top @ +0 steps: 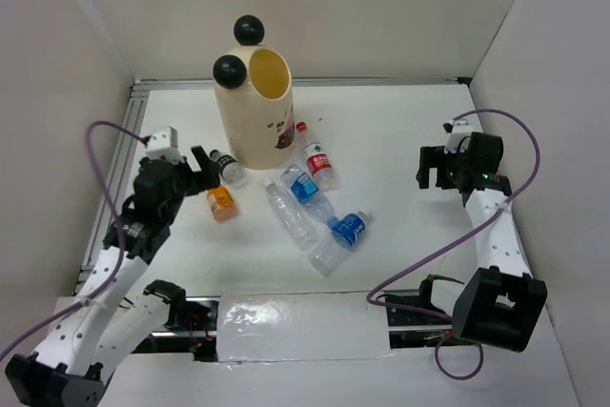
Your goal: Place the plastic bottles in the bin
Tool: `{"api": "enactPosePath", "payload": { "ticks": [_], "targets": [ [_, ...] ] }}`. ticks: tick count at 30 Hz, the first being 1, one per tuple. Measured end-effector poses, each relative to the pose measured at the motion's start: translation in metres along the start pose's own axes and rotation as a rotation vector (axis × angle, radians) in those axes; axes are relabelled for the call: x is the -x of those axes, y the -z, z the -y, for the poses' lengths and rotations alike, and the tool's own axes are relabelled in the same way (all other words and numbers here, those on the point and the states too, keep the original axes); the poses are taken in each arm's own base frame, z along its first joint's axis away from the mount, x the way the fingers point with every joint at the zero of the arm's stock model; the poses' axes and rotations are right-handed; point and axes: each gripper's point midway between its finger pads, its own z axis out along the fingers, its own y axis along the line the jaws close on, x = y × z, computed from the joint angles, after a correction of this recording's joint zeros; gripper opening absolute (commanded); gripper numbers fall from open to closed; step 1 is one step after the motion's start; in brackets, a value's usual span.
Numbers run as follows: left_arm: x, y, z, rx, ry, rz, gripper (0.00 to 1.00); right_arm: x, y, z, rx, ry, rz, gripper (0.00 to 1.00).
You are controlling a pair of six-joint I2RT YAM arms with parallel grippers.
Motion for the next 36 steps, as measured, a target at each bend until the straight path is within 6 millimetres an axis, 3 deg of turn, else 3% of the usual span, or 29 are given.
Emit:
{"api": "enactPosePath", "payload": {
  "ticks": [2,3,6,10,14,17,20,25,30,36],
  "targets": [
    [0.048,0.016,0.016,-0.053,0.070,0.101,1.00,0.000,0.008,0.002,0.004,0.003,0.015,1.00],
    [0.069,0.027,0.025,-0.095,0.105,0.145,1.00,0.003,0.010,-0.002,0.023,0.018,0.028,0.87],
    [0.076,0.040,0.032,-0.135,0.140,0.155,1.00,0.005,0.011,-0.019,0.118,0.037,0.032,0.68],
    [0.044,0.036,0.032,-0.136,0.166,0.037,0.99,-0.003,-0.007,-0.038,0.262,-0.048,-0.056,0.70],
    [-0.001,0.029,0.024,-0.103,0.188,-0.096,1.00,-0.027,-0.024,-0.068,0.394,-0.142,-0.204,0.86],
    [-0.023,0.030,0.021,-0.089,0.197,-0.162,1.00,-0.029,-0.029,-0.095,0.496,-0.160,-0.283,1.00],
    [-0.035,0.030,0.027,-0.107,0.201,-0.209,1.00,-0.022,-0.033,-0.121,0.589,-0.138,-0.312,1.00],
    [-0.065,0.022,0.044,-0.133,0.136,-0.336,1.00,-0.035,-0.035,-0.158,0.690,-0.130,-0.394,1.00],
    [-0.099,0.005,0.020,0.051,0.108,-0.445,0.96,-0.036,-0.037,-0.166,0.702,-0.137,-0.401,1.00],
    [-0.108,-0.025,-0.015,0.262,0.078,-0.452,0.96,-0.034,-0.037,-0.165,0.702,-0.151,-0.396,1.00]
  ]
}}
